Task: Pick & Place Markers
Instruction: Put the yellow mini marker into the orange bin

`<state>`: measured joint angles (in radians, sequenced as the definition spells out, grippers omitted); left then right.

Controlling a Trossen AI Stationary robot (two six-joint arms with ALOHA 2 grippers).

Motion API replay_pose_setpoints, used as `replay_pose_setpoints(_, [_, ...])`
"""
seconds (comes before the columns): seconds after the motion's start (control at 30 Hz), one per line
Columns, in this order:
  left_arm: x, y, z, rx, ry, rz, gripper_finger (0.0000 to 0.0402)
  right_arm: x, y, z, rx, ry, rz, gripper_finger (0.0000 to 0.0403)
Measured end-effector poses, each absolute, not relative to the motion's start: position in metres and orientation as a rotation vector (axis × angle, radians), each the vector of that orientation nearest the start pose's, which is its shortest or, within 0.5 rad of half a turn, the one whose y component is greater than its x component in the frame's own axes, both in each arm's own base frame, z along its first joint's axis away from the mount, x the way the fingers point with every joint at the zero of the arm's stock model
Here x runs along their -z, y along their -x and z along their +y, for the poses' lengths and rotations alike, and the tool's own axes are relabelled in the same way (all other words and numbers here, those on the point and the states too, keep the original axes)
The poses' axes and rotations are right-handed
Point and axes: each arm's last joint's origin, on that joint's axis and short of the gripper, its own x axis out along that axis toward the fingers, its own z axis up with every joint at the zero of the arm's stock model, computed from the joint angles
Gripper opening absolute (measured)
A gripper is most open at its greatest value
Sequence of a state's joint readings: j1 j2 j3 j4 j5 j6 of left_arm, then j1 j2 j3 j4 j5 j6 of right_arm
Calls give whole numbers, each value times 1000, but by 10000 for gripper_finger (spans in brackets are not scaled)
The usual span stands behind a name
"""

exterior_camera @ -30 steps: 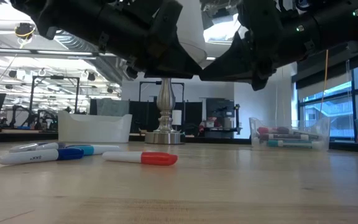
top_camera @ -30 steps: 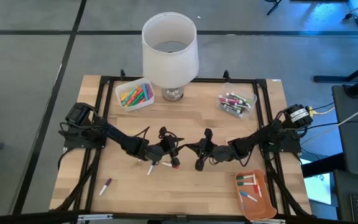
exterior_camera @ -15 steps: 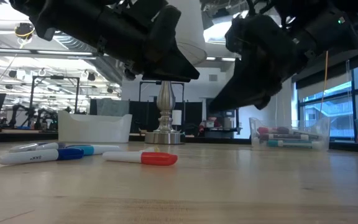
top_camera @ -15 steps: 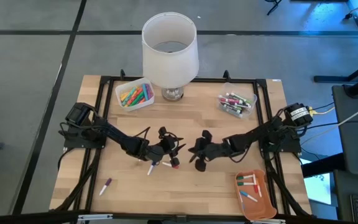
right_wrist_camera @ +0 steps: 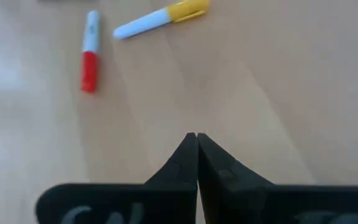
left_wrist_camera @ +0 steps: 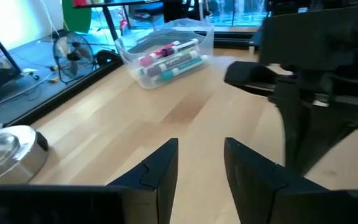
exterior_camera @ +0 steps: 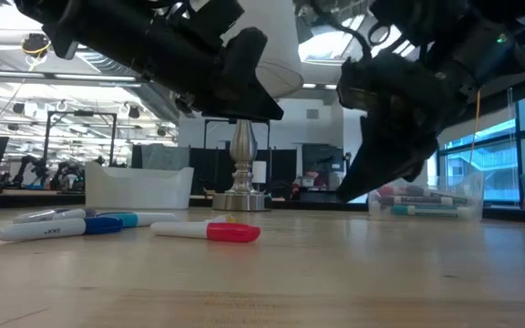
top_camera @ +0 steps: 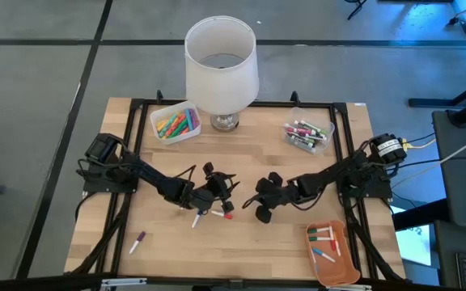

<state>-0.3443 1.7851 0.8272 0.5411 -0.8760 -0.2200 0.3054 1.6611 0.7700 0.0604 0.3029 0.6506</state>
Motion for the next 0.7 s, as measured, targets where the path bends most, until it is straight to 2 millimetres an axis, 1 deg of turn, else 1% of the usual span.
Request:
replay_pose_setpoints(0.1, [-161,-332,-95,-566,-58,290,125,-145,-301,78,255,-343,730,8])
replay_pose_setpoints(0.2, [-160,-331,-94,-585,-109,309,125,-150,-308,71,185,-299,683,24])
replay_pose_setpoints(0.27, [-160,-330,-93,-659,-147,304,125,-153,-314,61,177,-363,643,37])
replay_pose_setpoints(0.33, [-162,-327,-94,-756,-187,288,125,-157,-323,51,219,-434,595,52])
replay_pose_setpoints(0.4, [-163,-323,-99,-834,-255,285,125,-158,-335,48,229,-421,574,68])
replay_pose_setpoints(0.47, [-164,-318,-106,-893,-316,284,125,-153,-351,49,208,-358,585,86])
replay_pose_setpoints(0.57, [-166,-311,-117,-966,-389,281,125,-147,-373,56,92,-216,649,116])
replay_pose_setpoints(0.7, [-168,-300,-135,-1032,-451,265,125,-149,-399,62,-117,139,751,152])
